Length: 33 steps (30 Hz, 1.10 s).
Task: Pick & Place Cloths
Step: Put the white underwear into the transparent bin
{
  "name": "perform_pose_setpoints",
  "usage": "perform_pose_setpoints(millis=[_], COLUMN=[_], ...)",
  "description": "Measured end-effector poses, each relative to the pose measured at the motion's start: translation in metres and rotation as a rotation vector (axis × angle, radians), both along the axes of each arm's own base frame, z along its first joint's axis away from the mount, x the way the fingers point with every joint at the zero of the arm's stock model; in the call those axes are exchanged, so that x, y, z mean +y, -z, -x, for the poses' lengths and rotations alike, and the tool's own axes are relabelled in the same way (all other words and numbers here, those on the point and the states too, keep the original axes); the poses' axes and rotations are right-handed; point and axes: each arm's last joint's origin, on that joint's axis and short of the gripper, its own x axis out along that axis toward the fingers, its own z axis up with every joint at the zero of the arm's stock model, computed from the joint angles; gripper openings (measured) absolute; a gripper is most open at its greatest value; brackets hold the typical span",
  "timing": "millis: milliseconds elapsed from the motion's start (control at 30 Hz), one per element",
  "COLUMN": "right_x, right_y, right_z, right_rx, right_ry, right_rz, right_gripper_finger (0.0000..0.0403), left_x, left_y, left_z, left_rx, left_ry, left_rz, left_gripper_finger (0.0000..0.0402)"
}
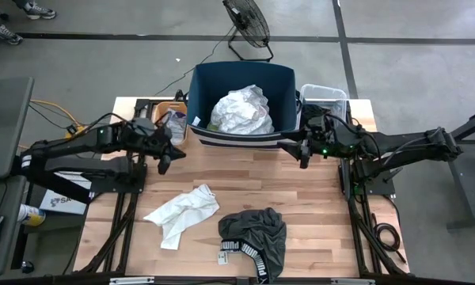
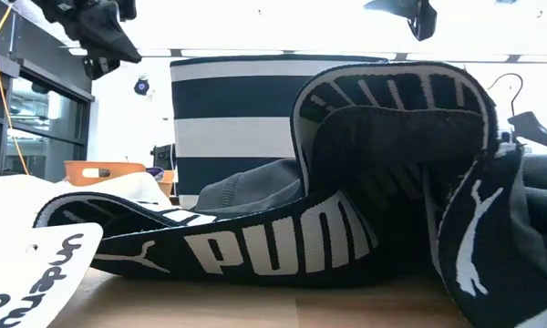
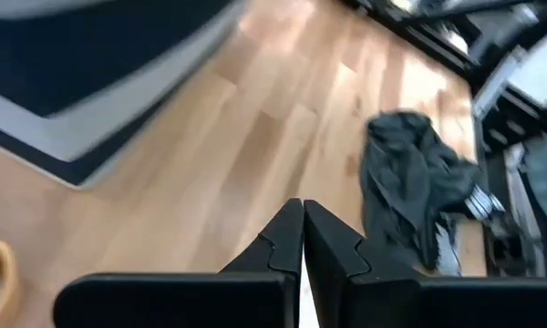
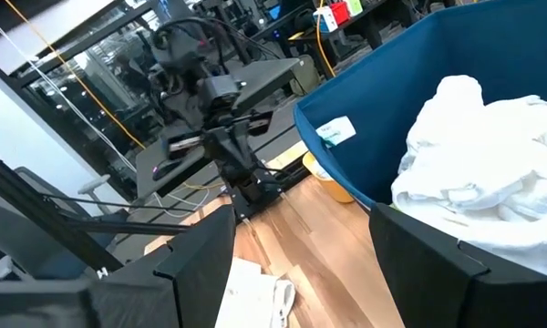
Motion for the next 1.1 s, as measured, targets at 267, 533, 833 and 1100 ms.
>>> perform_pose_setpoints(millis=[267, 533, 833, 1100], right_x=[0.000, 0.000, 0.000, 0.000], right_y=[0.001, 0.004, 0.006, 0.007], right_z=[0.000, 0.000, 0.001, 0.001], right_rx=[0.012, 0.036, 0.058, 0.078], right_ry=[-0.014, -0.014, -0.014, -0.014], right_rz=[-0.003, -0.003, -0.002, -0.001], right_gripper_finger=[0.0247, 0.0247, 0.0247, 0.0247], left_x=[-0.021, -0.042, -0.065, -0.074], left_y=[0.006, 0.013, 0.031, 0.049], left_z=[0.003, -0.004, -0.024, -0.040], left_rx=[0.084, 0.162, 0.320, 0.441], left_ry=[0.115, 0.239, 0.345, 0.350], left_rz=[0.074, 0.112, 0.108, 0.107], left_gripper_finger=[0.0010, 0.0010, 0.0010, 0.0010])
